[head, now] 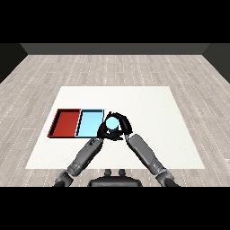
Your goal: Pick the blue can and put it in the blue box
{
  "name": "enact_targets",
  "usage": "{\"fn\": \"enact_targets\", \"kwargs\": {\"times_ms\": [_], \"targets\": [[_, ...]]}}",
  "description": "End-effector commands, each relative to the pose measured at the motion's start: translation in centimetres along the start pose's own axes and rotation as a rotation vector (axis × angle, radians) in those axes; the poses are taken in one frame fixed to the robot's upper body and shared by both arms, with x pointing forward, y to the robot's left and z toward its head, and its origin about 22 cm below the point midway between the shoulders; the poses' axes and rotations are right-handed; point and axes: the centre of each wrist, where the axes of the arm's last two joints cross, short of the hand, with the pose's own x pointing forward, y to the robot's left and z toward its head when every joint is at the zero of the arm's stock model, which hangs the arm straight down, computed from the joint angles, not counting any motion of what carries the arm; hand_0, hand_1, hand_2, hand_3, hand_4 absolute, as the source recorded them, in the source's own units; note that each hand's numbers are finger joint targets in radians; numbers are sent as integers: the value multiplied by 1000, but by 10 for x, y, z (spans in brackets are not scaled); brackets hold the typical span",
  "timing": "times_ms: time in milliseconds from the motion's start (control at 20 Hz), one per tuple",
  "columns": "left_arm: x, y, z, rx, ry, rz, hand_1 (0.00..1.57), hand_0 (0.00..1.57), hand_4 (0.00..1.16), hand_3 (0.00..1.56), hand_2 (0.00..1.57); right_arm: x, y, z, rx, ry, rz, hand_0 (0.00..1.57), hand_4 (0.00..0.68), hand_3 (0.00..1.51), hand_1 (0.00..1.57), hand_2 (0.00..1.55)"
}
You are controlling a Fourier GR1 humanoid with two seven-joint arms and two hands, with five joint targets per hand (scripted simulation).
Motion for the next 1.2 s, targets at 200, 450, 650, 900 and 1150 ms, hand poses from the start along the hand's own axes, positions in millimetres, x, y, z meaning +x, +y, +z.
{"fn": "enact_targets", "kwargs": {"times_ms": [200, 450, 650, 900, 1150], "targets": [[13, -11, -25, 29, -59, -194, 0, 0, 277, 0, 0, -2, 19, -3, 46, 0, -6, 1253, 613, 1396, 1253, 1411], [9, -11, -17, 35, -44, -253, 322, 322, 181, 327, 480, 11, 44, -14, 66, -16, -8, 1460, 593, 1398, 1460, 1467], [5, 0, -10, -21, -34, -477, 210, 210, 298, 0, 304, -2, 38, -2, 81, -12, 10, 1453, 599, 1397, 1453, 1464], [0, -9, -2, 151, -83, -193, 699, 699, 714, 535, 797, -13, 38, 4, 89, -23, -17, 1451, 610, 1397, 1451, 1454], [-1, -20, 11, 125, -55, -208, 732, 732, 671, 636, 822, 1, 34, 0, 95, -2, -40, 1438, 600, 1393, 1438, 1454]]}}
